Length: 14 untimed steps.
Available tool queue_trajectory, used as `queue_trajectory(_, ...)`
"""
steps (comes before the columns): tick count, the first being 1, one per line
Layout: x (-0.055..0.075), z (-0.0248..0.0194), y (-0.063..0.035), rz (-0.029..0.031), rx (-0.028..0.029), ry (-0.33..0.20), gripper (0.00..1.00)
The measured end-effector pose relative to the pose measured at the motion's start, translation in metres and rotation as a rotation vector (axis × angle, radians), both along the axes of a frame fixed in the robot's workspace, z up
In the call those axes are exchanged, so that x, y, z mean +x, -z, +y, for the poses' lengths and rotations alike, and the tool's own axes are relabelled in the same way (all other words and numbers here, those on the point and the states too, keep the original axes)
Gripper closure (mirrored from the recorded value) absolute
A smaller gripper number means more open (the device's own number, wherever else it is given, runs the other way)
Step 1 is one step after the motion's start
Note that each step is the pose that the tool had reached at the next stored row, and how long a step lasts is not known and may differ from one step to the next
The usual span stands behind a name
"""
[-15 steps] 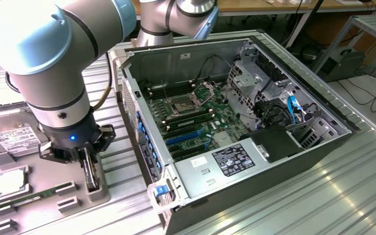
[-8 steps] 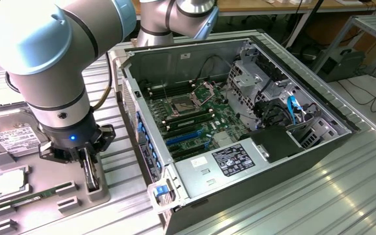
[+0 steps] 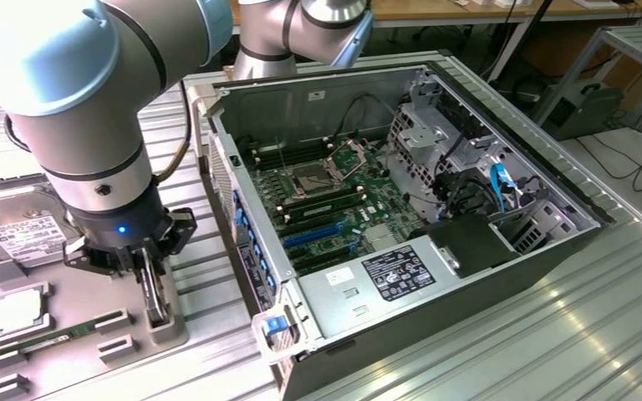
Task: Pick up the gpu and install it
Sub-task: 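Pick up the gpu and move the gpu toward the slot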
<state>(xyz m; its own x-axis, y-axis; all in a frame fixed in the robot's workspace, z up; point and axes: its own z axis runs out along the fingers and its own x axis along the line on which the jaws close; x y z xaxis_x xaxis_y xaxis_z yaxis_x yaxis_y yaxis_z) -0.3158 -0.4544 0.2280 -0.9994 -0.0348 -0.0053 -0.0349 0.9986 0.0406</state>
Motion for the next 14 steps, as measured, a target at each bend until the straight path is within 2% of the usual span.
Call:
queue_trajectory(11,0.000,0.0000,-0.0132,0.0000,0.0000,0.000,0.71)
queue_trajectory(14,0.000,0.0000,-0.0204,0.0000,0.0000,0.000,0.71)
